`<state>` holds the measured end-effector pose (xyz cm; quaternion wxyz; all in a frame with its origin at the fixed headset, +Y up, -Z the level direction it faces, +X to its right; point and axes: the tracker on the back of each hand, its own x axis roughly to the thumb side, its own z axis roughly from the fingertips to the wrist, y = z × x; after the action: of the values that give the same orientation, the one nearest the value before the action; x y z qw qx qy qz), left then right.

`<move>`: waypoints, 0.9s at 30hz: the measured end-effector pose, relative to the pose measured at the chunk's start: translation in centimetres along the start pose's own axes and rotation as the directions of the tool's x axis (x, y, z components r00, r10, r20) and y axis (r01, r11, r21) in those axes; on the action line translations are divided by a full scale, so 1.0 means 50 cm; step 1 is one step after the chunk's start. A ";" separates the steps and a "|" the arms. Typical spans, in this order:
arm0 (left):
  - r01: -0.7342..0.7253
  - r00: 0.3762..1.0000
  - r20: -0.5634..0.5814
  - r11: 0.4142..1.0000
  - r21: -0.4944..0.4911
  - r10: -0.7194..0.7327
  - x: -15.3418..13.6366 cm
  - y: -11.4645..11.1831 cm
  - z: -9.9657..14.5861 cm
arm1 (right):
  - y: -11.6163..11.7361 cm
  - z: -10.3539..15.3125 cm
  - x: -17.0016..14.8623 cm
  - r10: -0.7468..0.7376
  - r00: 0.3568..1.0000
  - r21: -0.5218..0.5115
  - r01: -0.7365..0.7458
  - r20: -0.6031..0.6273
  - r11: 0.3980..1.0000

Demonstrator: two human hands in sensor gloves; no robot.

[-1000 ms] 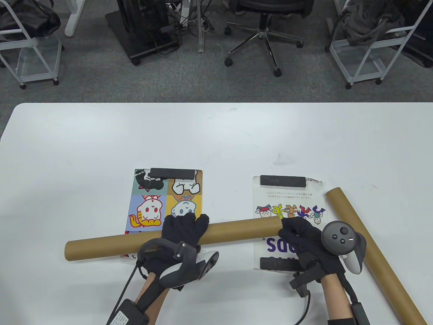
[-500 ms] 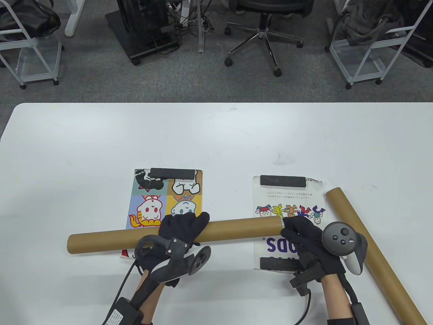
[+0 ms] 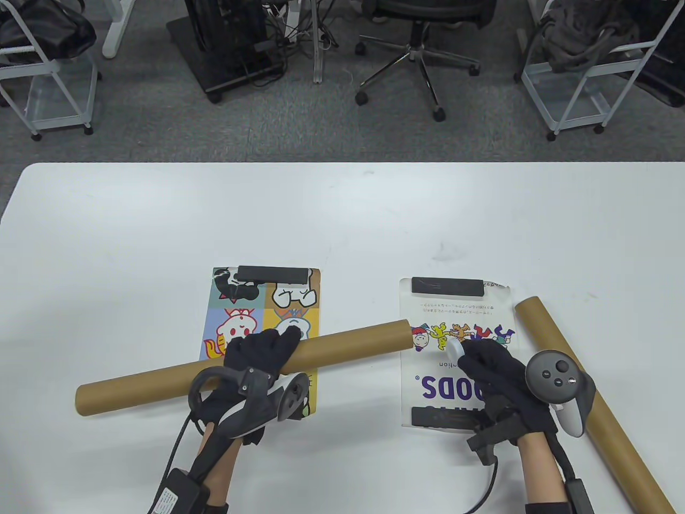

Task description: Roll up posters and store in mailing tubes

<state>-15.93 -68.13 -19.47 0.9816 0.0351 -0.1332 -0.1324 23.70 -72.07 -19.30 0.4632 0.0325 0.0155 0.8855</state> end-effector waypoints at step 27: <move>-0.208 0.697 -0.717 0.964 -0.165 0.028 -0.239 -0.138 0.022 | 0.007 -0.001 0.002 -0.025 0.999 0.033 0.026 -0.019 0.999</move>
<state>-29.03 -71.57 -22.16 0.9606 -0.0408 0.2683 -0.0597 23.37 -72.20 -19.34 0.4738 0.0317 0.0350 0.8794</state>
